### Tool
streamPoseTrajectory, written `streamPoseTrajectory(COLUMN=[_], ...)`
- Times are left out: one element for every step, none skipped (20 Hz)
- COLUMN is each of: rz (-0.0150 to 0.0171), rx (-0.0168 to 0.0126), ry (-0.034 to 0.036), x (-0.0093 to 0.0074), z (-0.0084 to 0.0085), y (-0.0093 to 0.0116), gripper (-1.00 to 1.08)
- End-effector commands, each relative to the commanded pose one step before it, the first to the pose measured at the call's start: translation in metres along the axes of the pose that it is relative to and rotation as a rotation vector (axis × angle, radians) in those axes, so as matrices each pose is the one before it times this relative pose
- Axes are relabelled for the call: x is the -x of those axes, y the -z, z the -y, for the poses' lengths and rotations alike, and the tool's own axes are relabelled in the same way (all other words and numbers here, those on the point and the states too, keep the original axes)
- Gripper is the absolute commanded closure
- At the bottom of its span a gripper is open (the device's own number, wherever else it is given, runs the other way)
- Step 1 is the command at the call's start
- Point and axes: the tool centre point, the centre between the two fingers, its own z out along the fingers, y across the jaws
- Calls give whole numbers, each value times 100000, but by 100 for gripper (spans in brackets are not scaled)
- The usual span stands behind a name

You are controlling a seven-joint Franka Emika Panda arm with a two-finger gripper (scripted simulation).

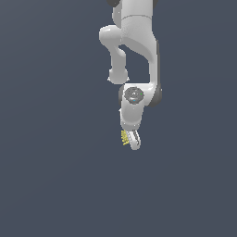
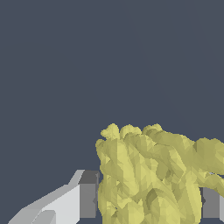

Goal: Pick up the object and move it to a goal position.

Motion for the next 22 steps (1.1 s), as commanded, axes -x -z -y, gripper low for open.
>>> streamPoseTrajectory(rz=[0, 0, 0, 0, 0, 0, 0, 0, 0, 10, 0, 0, 0, 0, 0, 0, 0, 61, 0, 0, 0, 61], rx=[1, 0, 0, 0, 0, 0, 0, 0, 0, -212, 0, 0, 0, 0, 0, 0, 0, 23, 0, 0, 0, 15], ry=[-23, 0, 0, 0, 0, 0, 0, 0, 0, -53, 0, 0, 0, 0, 0, 0, 0, -23, 0, 0, 0, -28], x=[-10, 0, 0, 0, 0, 0, 0, 0, 0, -33, -15, -46, -77, -108, -139, -171, -203, -253, -269, -303, -338, -395], z=[8, 0, 0, 0, 0, 0, 0, 0, 0, 55, -9, -26, -44, -61, -79, -96, -114, -133, -150, -169, -187, -209], y=[-109, 0, 0, 0, 0, 0, 0, 0, 0, 116, 25, 74, 124, 174, 225, 276, 327, 360, 433, 488, 544, 586], gripper=[108, 108, 108, 108, 108, 108, 108, 108, 108, 108, 108, 108, 108, 108, 108, 108, 108, 108, 108, 108, 108, 108])
